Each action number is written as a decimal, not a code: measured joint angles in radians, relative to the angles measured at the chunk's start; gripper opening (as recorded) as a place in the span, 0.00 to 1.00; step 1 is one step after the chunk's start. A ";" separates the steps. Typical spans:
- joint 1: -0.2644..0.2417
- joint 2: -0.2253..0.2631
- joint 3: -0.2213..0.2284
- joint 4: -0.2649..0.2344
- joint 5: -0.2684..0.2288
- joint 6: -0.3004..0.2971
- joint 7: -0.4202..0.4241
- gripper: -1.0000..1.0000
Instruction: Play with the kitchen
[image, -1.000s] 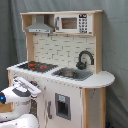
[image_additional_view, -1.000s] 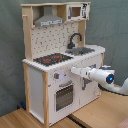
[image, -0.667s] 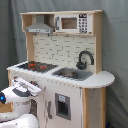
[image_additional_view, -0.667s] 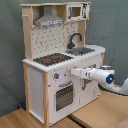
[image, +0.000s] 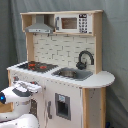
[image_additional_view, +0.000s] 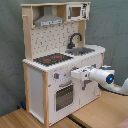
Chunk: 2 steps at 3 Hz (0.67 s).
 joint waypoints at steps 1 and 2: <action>0.002 0.001 0.000 0.000 0.001 -0.009 -0.087 0.00; 0.003 0.001 0.000 0.000 0.001 -0.012 -0.087 1.00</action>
